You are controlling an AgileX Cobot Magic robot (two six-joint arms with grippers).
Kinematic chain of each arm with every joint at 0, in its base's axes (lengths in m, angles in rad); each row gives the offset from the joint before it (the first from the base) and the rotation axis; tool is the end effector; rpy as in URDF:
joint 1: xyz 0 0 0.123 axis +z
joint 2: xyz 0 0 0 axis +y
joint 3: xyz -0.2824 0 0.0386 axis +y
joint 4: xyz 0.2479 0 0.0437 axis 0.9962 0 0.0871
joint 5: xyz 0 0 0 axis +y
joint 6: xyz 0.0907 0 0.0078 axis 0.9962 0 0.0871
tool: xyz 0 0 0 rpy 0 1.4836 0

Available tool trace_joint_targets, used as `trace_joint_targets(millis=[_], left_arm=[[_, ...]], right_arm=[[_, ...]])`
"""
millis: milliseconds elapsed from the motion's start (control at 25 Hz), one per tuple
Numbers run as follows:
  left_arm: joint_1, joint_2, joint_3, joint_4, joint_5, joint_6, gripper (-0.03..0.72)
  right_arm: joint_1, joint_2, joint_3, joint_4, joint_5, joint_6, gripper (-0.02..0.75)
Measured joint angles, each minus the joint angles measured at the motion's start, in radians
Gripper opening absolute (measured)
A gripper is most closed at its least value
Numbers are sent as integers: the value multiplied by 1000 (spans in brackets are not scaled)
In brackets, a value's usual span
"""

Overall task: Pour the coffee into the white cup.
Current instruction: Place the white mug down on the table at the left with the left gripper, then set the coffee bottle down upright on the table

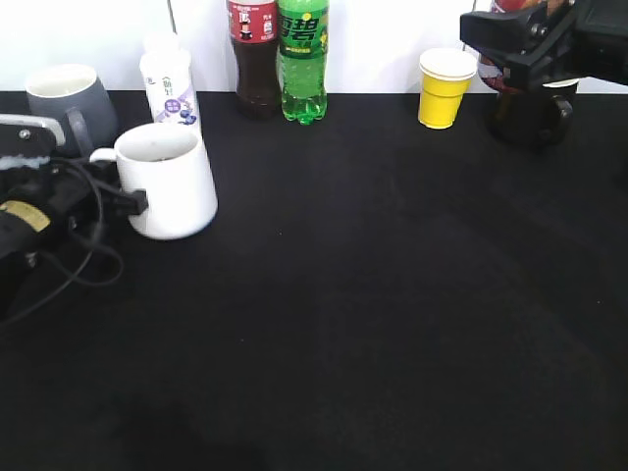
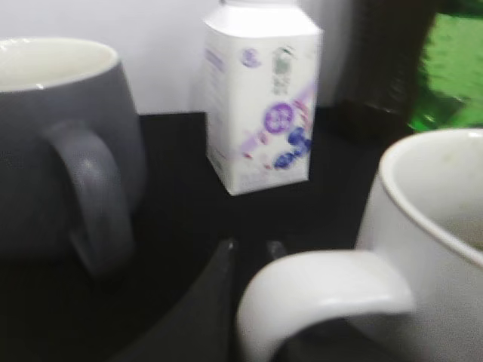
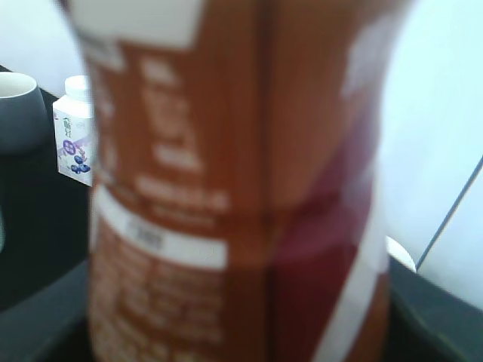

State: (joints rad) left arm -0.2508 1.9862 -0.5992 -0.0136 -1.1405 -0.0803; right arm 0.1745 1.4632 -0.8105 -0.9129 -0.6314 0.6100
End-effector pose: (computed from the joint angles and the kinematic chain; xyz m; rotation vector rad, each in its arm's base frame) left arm 0.3174 -0.0802 0.1155 0.1338 1.7308 -0.2373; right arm 0.2991 0.0958 0.2803 -0.6631 1.5816 0.3992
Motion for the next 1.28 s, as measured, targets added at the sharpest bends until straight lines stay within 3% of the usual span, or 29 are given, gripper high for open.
trace_joint_targets(millis=[200,240,320,400,680,880,1040,1280], left_arm=[[8,68,-63,38,-49,-4,65],[8,66,-63,49,-51,-8,104],[10,39,-52,61,-44,-15,258],[10,-5,-19,80,-54,-16,302],[11,-135,139,129,-37,-19,312],[11,-395,234,190,105,-19,312],[10,-534,235,256,259,-19,312],[10,-543,235,259,280,-19,312]], right_arm=[[0,0,0,1,0,1,514],[0,0,0,1,0,1,514],[0,0,0,1,-1,1,514],[0,0,0,2,-2,1,514],[0,35,0,129,13,-12,514],[0,214,0,293,24,-166,514],[0,407,0,487,-112,-319,514],[0,591,0,635,-287,-465,514]])
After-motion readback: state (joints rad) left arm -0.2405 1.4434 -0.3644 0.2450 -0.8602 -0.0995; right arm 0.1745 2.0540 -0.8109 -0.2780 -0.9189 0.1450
